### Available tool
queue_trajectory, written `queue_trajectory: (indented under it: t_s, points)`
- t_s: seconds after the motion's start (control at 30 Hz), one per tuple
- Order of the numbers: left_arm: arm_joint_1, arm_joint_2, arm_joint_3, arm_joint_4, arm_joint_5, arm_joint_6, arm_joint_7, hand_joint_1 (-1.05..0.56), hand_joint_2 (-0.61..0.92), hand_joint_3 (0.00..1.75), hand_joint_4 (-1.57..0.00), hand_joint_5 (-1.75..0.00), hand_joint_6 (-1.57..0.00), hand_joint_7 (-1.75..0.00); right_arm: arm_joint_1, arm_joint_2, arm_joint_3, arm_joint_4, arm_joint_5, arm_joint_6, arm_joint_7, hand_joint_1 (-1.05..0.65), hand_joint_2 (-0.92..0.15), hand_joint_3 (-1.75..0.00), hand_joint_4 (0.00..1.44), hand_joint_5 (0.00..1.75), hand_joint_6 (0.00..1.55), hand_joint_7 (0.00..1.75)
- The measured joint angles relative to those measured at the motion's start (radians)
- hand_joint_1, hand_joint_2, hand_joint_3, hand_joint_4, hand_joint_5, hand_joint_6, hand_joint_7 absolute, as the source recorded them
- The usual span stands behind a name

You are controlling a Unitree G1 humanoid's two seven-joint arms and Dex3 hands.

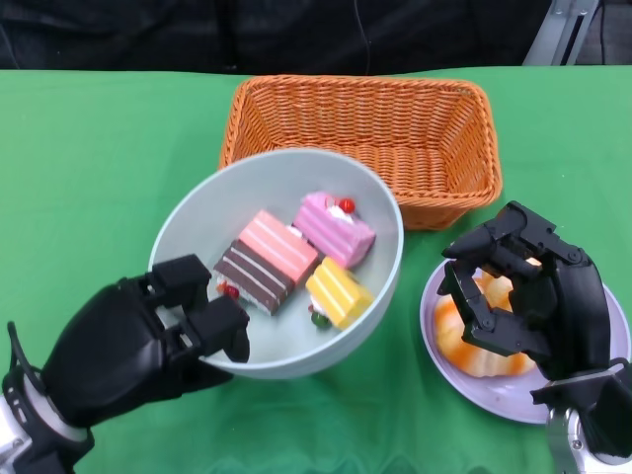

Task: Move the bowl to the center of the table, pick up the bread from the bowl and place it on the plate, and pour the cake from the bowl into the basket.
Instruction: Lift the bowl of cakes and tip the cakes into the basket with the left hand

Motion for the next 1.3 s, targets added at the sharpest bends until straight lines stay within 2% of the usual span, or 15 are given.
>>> queue_trajectory:
  t_s: [0.37, 0.43, 0.5, 0.67, 0.93, 1.07, 1.3]
  points:
    - [-0.058, -0.033, 0.084, -0.052, -0.048, -0.031, -0.081, -0.14, 0.90, 0.52, -0.58, -1.75, -0.50, -1.68, 0.000, 0.001, 0.022, 0.000, -0.014, 0.002, 0.024, -0.05, -0.54, -0.96, 0.76, 1.59, 0.69, 1.25]
    - [-0.067, -0.043, 0.087, -0.053, -0.047, -0.033, -0.087, -0.13, 0.80, 0.67, -0.58, -1.75, -0.47, -1.73, 0.003, 0.001, 0.027, 0.000, -0.010, 0.006, 0.030, -0.04, -0.53, -0.97, 0.76, 1.58, 0.68, 1.25]
    - [-0.082, -0.053, 0.087, -0.050, -0.047, -0.035, -0.087, -0.12, 0.77, 0.71, -0.58, -1.75, -0.47, -1.74, 0.014, 0.001, 0.032, 0.000, -0.004, 0.008, 0.042, -0.04, -0.53, -0.98, 0.75, 1.58, 0.68, 1.25]
    - [-0.127, -0.056, 0.089, -0.027, -0.046, -0.044, -0.087, -0.12, 0.74, 0.72, -0.58, -1.75, -0.46, -1.75, 0.056, 0.001, 0.038, 0.000, 0.008, 0.008, 0.063, -0.04, -0.50, -1.04, 0.74, 1.60, 0.68, 1.26]
    - [-0.203, -0.082, 0.087, 0.034, -0.046, -0.080, -0.090, -0.11, 0.76, 0.70, -0.59, -1.75, -0.44, -1.75, 0.088, 0.002, 0.047, 0.001, 0.007, 0.019, 0.078, -0.02, -0.52, -1.01, 0.74, 1.59, 0.69, 1.23]
    - [-0.253, -0.104, 0.085, 0.084, -0.055, -0.107, -0.136, -0.13, 0.79, 0.70, -0.59, -1.75, -0.44, -1.75, 0.088, 0.004, 0.062, 0.017, 0.001, 0.018, 0.080, -0.01, -0.52, -1.02, 0.75, 1.58, 0.69, 1.22]
    - [-0.328, -0.167, 0.085, 0.182, -0.130, -0.118, -0.229, -0.16, 0.77, 0.73, -0.63, -1.75, -0.56, -1.62, 0.091, 0.007, 0.080, 0.035, -0.004, 0.013, 0.090, -0.02, -0.49, -1.05, 0.72, 1.58, 0.69, 1.24]
